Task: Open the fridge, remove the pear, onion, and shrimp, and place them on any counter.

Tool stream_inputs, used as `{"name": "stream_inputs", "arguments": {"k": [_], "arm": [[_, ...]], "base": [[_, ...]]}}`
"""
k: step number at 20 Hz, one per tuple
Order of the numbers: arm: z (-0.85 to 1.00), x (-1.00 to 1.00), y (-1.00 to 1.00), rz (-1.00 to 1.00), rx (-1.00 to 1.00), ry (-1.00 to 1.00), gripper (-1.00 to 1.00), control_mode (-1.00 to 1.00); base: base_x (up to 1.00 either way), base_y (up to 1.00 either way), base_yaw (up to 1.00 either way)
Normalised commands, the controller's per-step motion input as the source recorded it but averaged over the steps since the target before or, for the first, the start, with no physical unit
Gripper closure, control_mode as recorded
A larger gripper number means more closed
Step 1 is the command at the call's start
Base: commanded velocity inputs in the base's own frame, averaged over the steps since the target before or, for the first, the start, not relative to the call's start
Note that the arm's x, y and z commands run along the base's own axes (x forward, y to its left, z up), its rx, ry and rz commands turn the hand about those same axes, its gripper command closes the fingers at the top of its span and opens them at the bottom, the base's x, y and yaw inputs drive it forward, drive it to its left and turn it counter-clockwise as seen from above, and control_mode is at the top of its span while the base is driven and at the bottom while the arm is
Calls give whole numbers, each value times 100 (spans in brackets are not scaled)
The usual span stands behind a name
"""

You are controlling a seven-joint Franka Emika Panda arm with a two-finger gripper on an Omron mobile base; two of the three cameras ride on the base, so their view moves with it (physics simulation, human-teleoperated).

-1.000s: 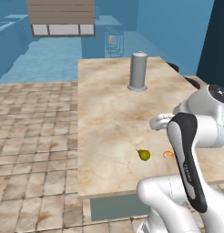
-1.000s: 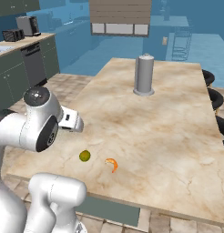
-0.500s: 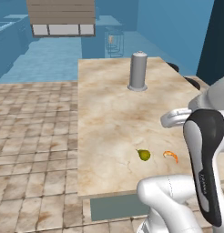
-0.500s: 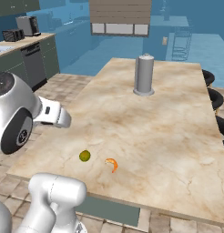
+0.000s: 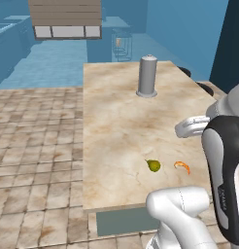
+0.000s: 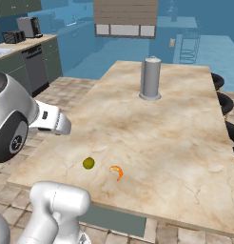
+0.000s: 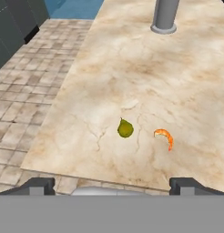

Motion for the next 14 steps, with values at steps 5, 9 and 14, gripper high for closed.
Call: {"name": "stream_inputs", "arguments": {"k": [5,9,14], "arm": [[0,0,0,0,0,0,-100,-100],[0,-5,0,0,0,0,-100,100],[0,0,0,0,0,0,-100,100]], "base": [[0,0,0],[-7,0,0],[-89,1,0]]}}
